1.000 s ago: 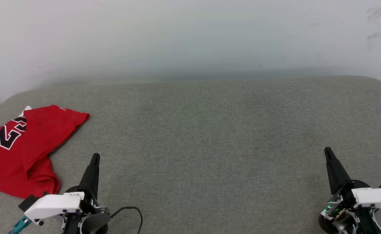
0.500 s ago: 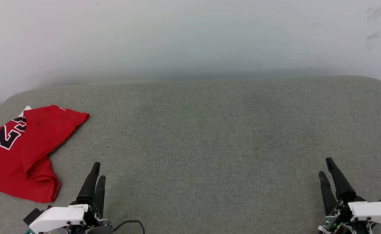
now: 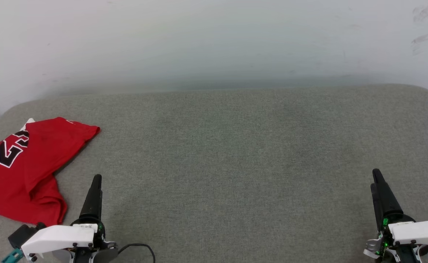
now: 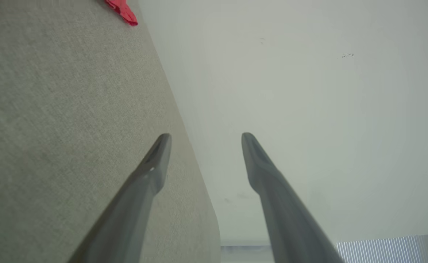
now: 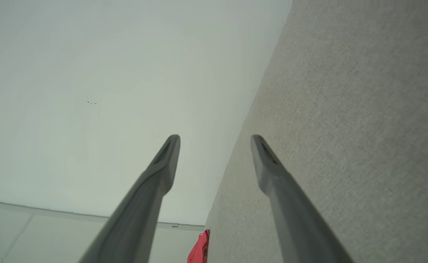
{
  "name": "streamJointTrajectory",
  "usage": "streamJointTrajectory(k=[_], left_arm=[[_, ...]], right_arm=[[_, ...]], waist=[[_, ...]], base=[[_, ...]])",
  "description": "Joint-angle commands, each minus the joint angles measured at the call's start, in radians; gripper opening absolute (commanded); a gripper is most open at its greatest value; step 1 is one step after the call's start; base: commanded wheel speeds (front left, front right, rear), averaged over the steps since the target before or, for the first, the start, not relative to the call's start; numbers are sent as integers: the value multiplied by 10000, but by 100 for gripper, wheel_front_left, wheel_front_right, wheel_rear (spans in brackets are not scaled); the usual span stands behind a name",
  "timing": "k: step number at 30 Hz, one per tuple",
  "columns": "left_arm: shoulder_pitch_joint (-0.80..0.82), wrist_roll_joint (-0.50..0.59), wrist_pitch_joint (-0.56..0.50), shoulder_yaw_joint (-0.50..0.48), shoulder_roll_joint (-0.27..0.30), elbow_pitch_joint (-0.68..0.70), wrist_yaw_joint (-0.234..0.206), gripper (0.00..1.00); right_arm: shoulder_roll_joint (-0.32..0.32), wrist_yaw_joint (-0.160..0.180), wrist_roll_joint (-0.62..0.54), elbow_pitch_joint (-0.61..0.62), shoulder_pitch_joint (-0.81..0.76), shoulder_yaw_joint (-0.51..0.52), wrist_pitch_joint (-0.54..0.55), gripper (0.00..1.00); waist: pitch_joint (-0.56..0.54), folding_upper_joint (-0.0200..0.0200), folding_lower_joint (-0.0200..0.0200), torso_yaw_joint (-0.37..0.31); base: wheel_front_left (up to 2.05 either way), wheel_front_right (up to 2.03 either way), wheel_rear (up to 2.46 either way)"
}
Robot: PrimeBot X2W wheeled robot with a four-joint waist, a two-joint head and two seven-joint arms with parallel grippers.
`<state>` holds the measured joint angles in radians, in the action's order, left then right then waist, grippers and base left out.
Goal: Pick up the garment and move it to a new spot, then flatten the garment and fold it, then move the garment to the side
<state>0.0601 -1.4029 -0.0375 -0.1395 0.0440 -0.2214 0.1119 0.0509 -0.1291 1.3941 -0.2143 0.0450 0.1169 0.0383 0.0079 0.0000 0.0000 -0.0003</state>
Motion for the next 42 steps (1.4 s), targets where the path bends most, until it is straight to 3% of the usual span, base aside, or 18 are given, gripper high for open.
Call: streamJointTrajectory(k=[1,20,42], left_arm=[[166,669,167,-35,30,432,-144,100],[-154,5093,911,677,81,1371,-1018,100],[-379,7998,1587,1578,592,1826,-1874,100]], right_arm=[[7,-16,-711,447,87,17,-158,100],[4,-18,-5044,1435,-256,-408,-908,100],[1,-20,-8247,1991,-536,-598,-1583,100]], waist=[[10,0,0,-2],[42,0,0,0],[52,0,0,5]], base=[[0,0,0],[0,0,0],[0,0,0]])
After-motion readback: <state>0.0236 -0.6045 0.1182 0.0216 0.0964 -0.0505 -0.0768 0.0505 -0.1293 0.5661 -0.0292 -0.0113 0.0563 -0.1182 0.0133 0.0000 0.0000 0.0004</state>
